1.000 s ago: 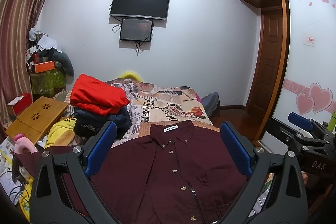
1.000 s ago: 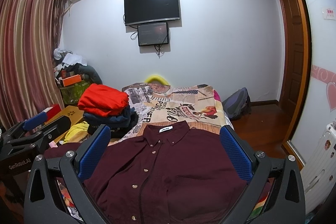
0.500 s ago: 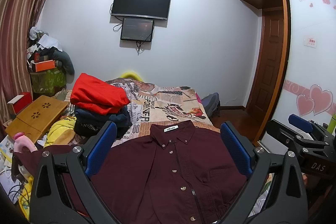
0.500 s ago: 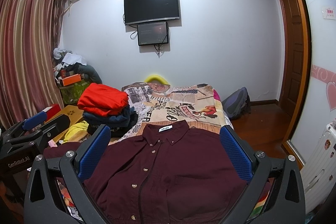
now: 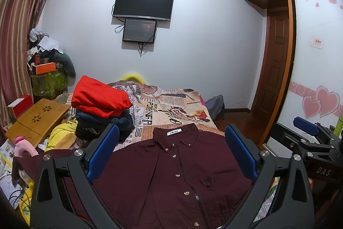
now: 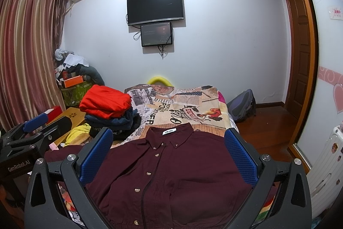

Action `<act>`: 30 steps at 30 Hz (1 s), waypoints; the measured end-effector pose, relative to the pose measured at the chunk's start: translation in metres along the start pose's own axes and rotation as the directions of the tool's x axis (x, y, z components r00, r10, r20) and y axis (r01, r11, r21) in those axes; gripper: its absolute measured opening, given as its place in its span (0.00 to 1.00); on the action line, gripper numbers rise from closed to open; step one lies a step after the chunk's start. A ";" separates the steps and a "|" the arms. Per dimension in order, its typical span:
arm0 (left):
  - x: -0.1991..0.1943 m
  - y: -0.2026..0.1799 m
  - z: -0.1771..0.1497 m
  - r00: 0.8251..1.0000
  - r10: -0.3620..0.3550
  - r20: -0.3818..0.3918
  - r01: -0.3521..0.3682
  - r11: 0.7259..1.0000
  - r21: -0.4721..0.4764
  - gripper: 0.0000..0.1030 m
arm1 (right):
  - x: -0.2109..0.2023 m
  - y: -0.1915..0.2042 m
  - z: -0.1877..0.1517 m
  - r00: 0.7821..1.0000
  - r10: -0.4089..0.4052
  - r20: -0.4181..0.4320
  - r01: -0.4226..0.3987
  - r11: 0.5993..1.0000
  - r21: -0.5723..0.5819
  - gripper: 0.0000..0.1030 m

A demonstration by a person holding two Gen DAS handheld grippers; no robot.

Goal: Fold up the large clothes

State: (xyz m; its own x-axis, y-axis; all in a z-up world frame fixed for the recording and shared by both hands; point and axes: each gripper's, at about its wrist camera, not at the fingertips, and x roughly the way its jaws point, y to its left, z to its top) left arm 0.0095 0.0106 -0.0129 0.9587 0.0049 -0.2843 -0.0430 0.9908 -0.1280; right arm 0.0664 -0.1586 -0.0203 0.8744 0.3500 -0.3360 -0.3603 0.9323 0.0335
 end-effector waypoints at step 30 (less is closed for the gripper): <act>0.023 0.048 0.003 0.995 0.099 -0.009 -0.100 0.994 -0.054 0.97 | 0.037 0.006 -0.001 0.997 -0.045 -0.067 0.042 0.998 -0.048 1.00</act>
State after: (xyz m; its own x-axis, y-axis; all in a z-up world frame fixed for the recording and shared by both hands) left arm 0.0304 0.0586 -0.0227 0.9472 0.1019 -0.3041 -0.1534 0.9766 -0.1505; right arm 0.0964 -0.1398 -0.0340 0.8661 0.3005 -0.3994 -0.3384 0.9406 -0.0262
